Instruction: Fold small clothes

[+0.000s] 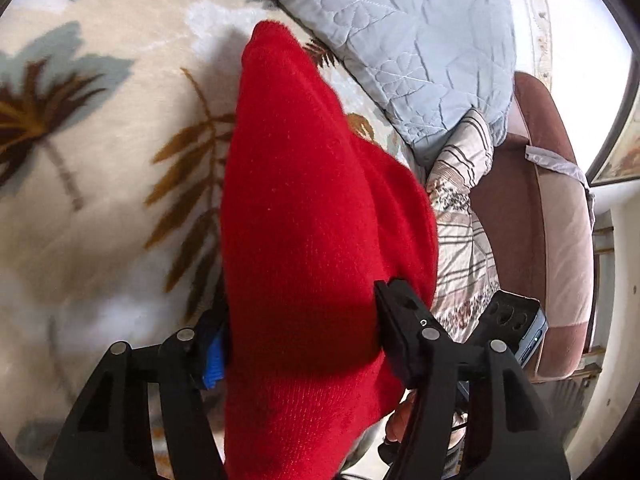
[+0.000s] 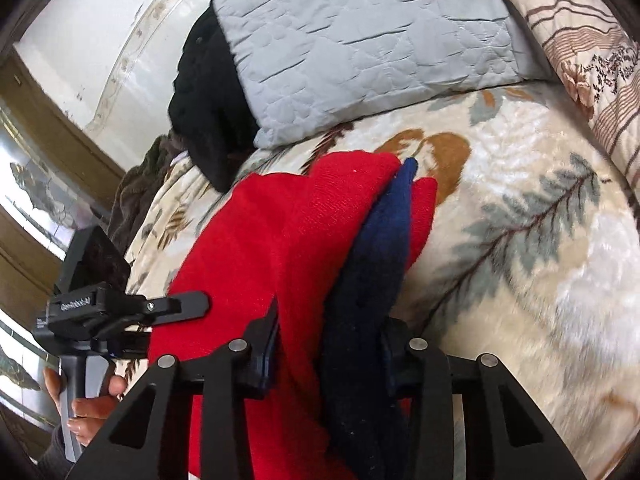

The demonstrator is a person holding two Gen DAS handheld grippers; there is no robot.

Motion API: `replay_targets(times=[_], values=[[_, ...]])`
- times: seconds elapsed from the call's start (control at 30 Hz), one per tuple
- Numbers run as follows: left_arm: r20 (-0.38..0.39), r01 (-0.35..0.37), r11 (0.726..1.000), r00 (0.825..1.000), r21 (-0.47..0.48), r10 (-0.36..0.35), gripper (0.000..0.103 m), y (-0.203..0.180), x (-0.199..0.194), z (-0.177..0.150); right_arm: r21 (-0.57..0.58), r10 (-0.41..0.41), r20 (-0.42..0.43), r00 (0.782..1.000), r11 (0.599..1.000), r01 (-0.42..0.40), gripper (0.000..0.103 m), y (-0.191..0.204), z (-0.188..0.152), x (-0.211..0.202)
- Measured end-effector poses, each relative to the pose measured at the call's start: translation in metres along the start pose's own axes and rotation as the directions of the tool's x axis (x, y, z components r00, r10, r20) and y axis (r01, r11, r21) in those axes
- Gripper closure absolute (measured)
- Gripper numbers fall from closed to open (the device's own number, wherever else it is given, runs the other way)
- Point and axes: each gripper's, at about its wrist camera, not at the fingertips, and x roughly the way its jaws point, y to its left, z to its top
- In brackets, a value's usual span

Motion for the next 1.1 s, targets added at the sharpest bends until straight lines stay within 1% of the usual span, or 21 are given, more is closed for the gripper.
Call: replay_targets(times=[0.17,0.27,0.37,0.43,0.5,0.53,0.57,0.6,0.63,0.67,0.7,0.77,0.8,0.87,0.9,0.93,0.97,1.0,1.03,1.07,1.1], values=[[0.039,-0.028,0.999,0.999,0.032,0.026,0.041,0.010,-0.042,-0.028,-0.002,0.047,-0.008,0.999,0.999,-0.047,0.064,0.031,-0.028,-0.011],[0.061,-0.040,0.999,0.997,0.020,0.039,0.041,0.026,-0.069,-0.047,-0.009,0.080,-0.017,0.997,0.997,-0.080,0.064,0.052,-0.045,-0.010],[0.081,-0.044,0.999,0.996,0.001,0.044,0.041,0.043,-0.086,-0.066,0.001,0.129,-0.022,0.991,0.992,-0.129,0.064,0.068,-0.065,-0.009],[0.084,-0.048,0.999,0.995,-0.020,0.050,0.041,0.055,-0.087,-0.074,0.019,0.164,-0.022,0.986,0.986,-0.163,0.064,0.072,-0.077,-0.005],[0.063,-0.073,0.996,0.995,-0.059,0.077,0.038,0.071,-0.081,-0.079,0.054,0.188,-0.034,0.982,0.981,-0.186,0.064,0.071,-0.090,0.003],[0.051,-0.084,0.992,0.995,-0.090,0.089,0.037,0.083,-0.077,-0.080,0.079,0.181,-0.044,0.983,0.981,-0.177,0.063,0.067,-0.097,0.011],[0.048,-0.066,0.992,0.996,-0.112,0.071,0.037,0.093,-0.078,-0.083,0.113,0.172,-0.042,0.984,0.980,-0.166,0.061,0.060,-0.103,0.017],[0.047,-0.021,0.990,0.998,-0.140,0.028,0.036,0.099,-0.080,-0.084,0.144,0.181,-0.038,0.983,0.974,-0.174,0.060,0.054,-0.106,0.019],[0.046,-0.003,0.989,0.999,-0.148,0.010,0.036,0.100,-0.083,-0.084,0.184,0.189,-0.034,0.981,0.966,-0.180,0.057,0.047,-0.108,0.019],[0.053,0.002,0.990,0.999,-0.140,0.005,0.037,0.099,-0.091,-0.084,0.211,0.180,-0.033,0.983,0.963,-0.169,0.054,0.043,-0.108,0.015],[0.063,-0.002,0.992,0.998,-0.127,0.010,0.038,0.095,-0.096,-0.085,0.213,0.163,-0.032,0.986,0.965,-0.153,0.054,0.043,-0.107,0.011],[0.121,-0.023,0.997,0.992,-0.072,0.031,0.035,0.081,-0.111,-0.083,0.150,0.086,-0.003,0.996,0.985,-0.085,0.054,0.053,-0.100,-0.005],[0.150,-0.042,0.998,0.988,-0.036,0.047,0.032,0.070,-0.115,-0.081,0.084,0.038,0.037,0.999,0.996,-0.041,0.054,0.065,-0.094,-0.015],[0.188,-0.112,0.993,0.977,0.032,0.104,0.029,0.051,-0.115,-0.075,-0.051,0.001,0.108,0.994,0.999,0.005,0.056,0.092,-0.086,-0.024],[0.206,-0.173,0.982,0.966,0.075,0.154,0.029,0.038,-0.108,-0.071,-0.094,-0.008,0.126,0.992,0.995,0.020,0.062,0.101,-0.083,-0.024],[0.211,-0.213,0.972,0.959,0.103,0.188,0.029,0.034,-0.104,-0.069,-0.146,-0.014,0.147,0.989,0.989,0.035,0.066,0.111,-0.080,-0.021],[0.215,-0.261,0.956,0.949,0.132,0.230,0.029,0.029,-0.095,-0.065,-0.177,-0.015,0.150,0.989,0.983,0.042,0.076,0.118,-0.077,-0.015],[0.226,-0.329,0.931,0.930,0.157,0.291,0.029,0.026,-0.086,-0.062,-0.198,-0.021,0.140,0.990,0.979,0.049,0.088,0.121,-0.075,-0.006],[0.244,-0.411,0.896,0.898,0.169,0.366,0.029,0.028,-0.077,-0.060,-0.205,-0.054,0.118,0.992,0.976,0.077,0.094,0.120,-0.073,0.008],[0.257,-0.466,0.867,0.872,0.176,0.417,0.026,0.031,-0.069,-0.057,-0.205,-0.113,0.090,0.990,0.970,0.129,0.098,0.114,-0.071,0.023],[0.238,-0.461,0.868,0.878,0.183,0.416,0.022,0.041,-0.056,-0.051,-0.205,-0.167,0.055,0.984,0.963,0.175,0.098,0.106,-0.072,0.039]])
